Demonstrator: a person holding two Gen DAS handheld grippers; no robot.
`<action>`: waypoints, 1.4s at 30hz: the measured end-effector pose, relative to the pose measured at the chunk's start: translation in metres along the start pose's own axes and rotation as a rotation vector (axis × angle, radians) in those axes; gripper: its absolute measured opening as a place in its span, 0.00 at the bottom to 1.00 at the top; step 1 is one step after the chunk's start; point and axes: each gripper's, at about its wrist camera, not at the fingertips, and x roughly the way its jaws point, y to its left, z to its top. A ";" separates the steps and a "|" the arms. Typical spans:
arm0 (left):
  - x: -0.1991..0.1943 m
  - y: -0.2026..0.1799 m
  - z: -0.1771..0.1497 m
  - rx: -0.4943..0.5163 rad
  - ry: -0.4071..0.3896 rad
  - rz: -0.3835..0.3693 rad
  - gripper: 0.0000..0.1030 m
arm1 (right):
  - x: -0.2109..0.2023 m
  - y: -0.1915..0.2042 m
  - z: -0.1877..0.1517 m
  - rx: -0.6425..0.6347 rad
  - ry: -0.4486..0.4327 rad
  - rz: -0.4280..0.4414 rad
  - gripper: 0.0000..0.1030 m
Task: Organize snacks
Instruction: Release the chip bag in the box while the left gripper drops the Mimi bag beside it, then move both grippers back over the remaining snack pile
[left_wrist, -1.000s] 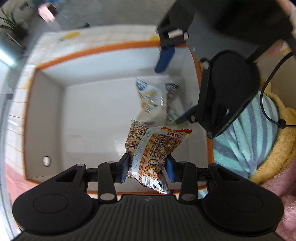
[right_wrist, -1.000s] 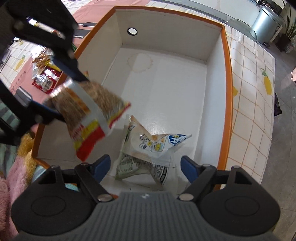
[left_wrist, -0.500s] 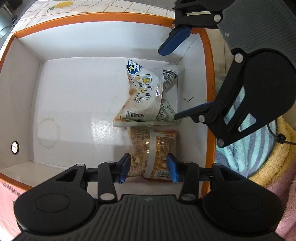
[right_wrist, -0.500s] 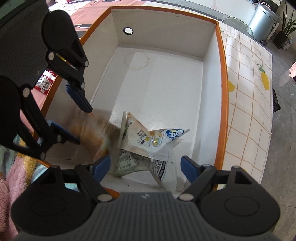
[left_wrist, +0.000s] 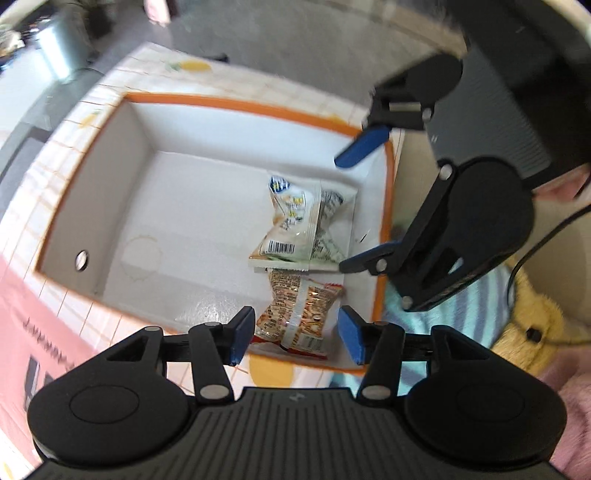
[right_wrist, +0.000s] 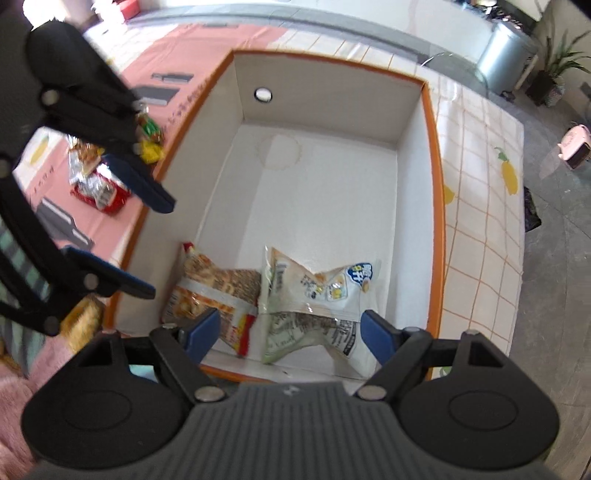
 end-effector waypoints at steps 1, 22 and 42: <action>-0.008 0.000 -0.008 -0.023 -0.034 0.004 0.60 | -0.004 0.003 -0.001 0.015 -0.014 -0.001 0.78; -0.107 0.010 -0.186 -0.675 -0.389 0.437 0.60 | -0.039 0.137 -0.007 0.229 -0.443 -0.028 0.78; -0.071 0.072 -0.288 -0.943 -0.368 0.436 0.60 | 0.066 0.232 0.037 0.210 -0.347 0.041 0.65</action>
